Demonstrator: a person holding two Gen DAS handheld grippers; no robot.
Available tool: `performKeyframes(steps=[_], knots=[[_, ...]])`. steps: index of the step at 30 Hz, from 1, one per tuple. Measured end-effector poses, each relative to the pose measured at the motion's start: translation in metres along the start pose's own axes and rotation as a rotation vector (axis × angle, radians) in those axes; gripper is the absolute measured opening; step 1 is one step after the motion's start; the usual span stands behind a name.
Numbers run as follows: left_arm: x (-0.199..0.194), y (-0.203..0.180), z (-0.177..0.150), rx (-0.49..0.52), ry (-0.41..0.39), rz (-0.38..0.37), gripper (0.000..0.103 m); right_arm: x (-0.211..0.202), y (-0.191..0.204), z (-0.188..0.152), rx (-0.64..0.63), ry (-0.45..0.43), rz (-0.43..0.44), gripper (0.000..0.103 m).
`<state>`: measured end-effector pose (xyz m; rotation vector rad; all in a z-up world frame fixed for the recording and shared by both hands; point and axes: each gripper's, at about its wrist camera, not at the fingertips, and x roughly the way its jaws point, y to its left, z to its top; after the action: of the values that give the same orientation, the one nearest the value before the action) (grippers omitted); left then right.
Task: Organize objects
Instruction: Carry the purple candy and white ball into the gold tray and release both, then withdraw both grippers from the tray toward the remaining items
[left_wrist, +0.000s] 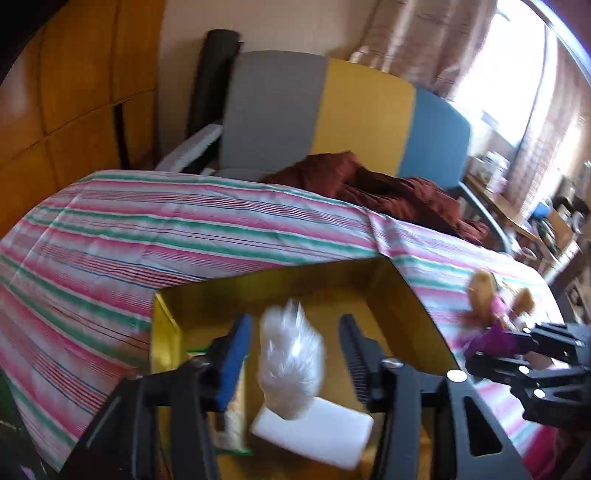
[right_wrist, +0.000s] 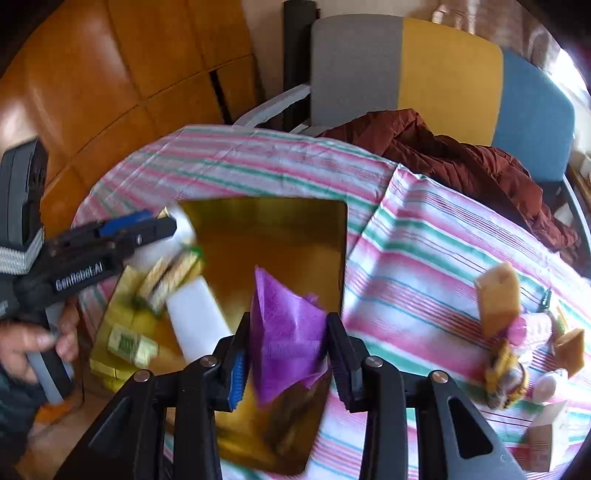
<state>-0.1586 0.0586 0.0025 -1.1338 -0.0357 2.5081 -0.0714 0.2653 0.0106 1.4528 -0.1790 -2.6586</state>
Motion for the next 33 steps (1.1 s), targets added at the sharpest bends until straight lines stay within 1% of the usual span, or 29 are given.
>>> performKeyframes(steps=[1,2,4,6,10,12,14,18,22,26,27,29,30,32,33], knots=[[0.000,0.005,0.002,-0.025,-0.002,0.004,0.065,0.003,-0.001,0.005,0.026,-0.008,0.010,0.052],[-0.002,0.011,0.001,-0.053,-0.009,0.000,0.069,0.004,-0.001,0.008,0.042,-0.014,0.014,0.057],[-0.011,0.020,-0.003,-0.092,-0.028,-0.007,0.071,0.004,0.000,0.009,0.053,-0.024,0.011,0.061],[-0.017,0.021,-0.008,-0.093,-0.036,0.000,0.071,0.003,0.001,0.005,0.055,-0.022,0.008,0.061],[-0.029,0.019,-0.031,-0.096,-0.034,0.007,0.072,0.003,0.004,-0.008,0.059,-0.006,-0.005,0.062],[-0.034,0.017,-0.045,-0.105,-0.024,0.003,0.073,0.003,0.006,-0.017,0.063,0.001,-0.009,0.064],[-0.038,0.015,-0.055,-0.110,-0.013,0.004,0.073,0.002,0.009,-0.025,0.064,0.003,-0.015,0.068],[-0.046,0.010,-0.070,-0.111,-0.001,0.008,0.074,-0.001,0.014,-0.038,0.063,-0.002,-0.026,0.069],[-0.057,0.008,-0.078,-0.111,-0.010,0.019,0.075,-0.008,0.016,-0.048,0.077,-0.024,-0.036,0.075],[-0.065,0.010,-0.079,-0.126,-0.024,0.022,0.077,-0.011,0.013,-0.051,0.100,-0.037,-0.040,0.077],[-0.067,0.011,-0.078,-0.130,-0.027,0.023,0.077,-0.009,0.013,-0.050,0.111,-0.037,-0.054,0.077],[-0.071,0.014,-0.078,-0.142,-0.038,0.033,0.077,-0.003,0.015,-0.050,0.123,-0.025,-0.125,0.077],[-0.073,0.015,-0.078,-0.146,-0.042,0.037,0.077,0.000,0.017,-0.050,0.122,-0.022,-0.134,0.077],[-0.076,0.019,-0.078,-0.153,-0.048,0.046,0.078,0.008,0.029,-0.052,0.080,-0.004,-0.124,0.077],[-0.077,0.021,-0.077,-0.157,-0.049,0.050,0.078,0.012,0.040,-0.053,0.033,0.013,-0.114,0.077]])
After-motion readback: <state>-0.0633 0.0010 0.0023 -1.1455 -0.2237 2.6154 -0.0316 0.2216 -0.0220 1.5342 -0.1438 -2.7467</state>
